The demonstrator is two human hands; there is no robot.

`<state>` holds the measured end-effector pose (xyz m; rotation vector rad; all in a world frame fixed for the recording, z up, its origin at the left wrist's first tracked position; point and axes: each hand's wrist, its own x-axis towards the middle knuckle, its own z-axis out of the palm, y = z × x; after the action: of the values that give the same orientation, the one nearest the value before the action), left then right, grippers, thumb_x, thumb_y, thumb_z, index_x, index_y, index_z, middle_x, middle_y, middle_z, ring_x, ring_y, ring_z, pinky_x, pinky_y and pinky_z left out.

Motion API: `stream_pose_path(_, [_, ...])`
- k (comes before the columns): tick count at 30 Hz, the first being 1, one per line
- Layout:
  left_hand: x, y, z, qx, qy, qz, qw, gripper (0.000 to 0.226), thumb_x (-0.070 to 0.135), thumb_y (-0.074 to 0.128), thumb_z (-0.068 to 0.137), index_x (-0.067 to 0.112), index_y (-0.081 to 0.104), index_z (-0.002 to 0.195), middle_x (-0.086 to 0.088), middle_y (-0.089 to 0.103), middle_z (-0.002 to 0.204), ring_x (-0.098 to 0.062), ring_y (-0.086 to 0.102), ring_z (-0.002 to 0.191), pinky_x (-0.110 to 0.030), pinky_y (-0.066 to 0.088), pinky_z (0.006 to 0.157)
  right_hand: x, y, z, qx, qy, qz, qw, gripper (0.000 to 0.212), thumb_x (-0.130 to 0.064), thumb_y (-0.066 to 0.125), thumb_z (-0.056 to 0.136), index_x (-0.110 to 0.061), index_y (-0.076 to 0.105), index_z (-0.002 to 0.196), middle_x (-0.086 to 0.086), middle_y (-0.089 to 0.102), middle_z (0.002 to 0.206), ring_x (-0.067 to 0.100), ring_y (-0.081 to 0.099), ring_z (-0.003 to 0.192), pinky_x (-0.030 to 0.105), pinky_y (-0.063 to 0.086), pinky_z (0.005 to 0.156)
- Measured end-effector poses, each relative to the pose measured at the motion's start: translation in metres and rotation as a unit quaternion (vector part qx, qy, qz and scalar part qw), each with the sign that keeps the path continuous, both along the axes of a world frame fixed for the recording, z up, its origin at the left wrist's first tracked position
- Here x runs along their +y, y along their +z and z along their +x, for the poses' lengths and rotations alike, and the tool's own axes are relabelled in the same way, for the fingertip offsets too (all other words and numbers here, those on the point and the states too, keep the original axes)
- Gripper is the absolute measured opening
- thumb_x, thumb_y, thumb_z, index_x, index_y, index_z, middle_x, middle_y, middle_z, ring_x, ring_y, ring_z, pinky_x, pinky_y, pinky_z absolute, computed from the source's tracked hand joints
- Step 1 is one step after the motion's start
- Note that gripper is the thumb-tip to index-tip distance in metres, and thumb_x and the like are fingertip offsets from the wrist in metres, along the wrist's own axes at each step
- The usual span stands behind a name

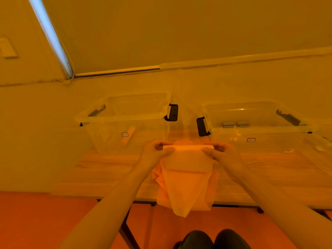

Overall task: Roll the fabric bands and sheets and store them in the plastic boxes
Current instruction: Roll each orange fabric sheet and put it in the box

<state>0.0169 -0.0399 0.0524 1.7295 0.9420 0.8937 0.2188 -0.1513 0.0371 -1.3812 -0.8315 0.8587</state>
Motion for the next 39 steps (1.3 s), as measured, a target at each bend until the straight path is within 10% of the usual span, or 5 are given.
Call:
stream_pose_path(14, [-0.0035, -0.0033, -0.0019, 0.004, -0.002, -0.011, 1.0, 0.02, 0.011, 0.073, 0.08, 0.025, 0.068, 0.095, 0.004, 0.062, 0.11, -0.01, 0.058, 0.099, -0.02, 0.051, 0.069, -0.0029, -0.002, -0.0042, 0.004, 0.005, 0.001, 1.0, 0.018, -0.014, 0.066, 0.086, -0.023, 0.064, 0.101, -0.002, 0.064, 0.104, 0.013, 0.063, 0.09, 0.023, 0.052, 0.059])
stream_pose_path(24, [-0.005, -0.0011, -0.001, -0.001, -0.002, -0.015, 1.0, 0.014, 0.014, 0.066, 0.086, 0.026, 0.067, 0.093, 0.007, 0.064, 0.105, -0.007, 0.059, 0.094, -0.018, 0.05, 0.066, -0.0033, -0.0036, -0.0038, -0.012, 0.003, -0.006, 1.0, 0.023, -0.01, 0.068, 0.083, -0.023, 0.066, 0.102, 0.0, 0.063, 0.111, 0.021, 0.064, 0.095, 0.047, 0.057, 0.081])
stream_pose_path(39, [-0.0105, 0.0012, -0.0006, -0.003, -0.017, -0.01, 1.0, 0.02, 0.012, 0.069, 0.083, 0.028, 0.065, 0.093, 0.007, 0.062, 0.105, -0.006, 0.058, 0.093, -0.018, 0.05, 0.065, -0.0082, 0.001, -0.0036, -0.023, 0.009, -0.001, 1.0, 0.018, -0.013, 0.065, 0.086, -0.02, 0.066, 0.103, 0.003, 0.065, 0.108, 0.019, 0.065, 0.092, 0.036, 0.058, 0.073])
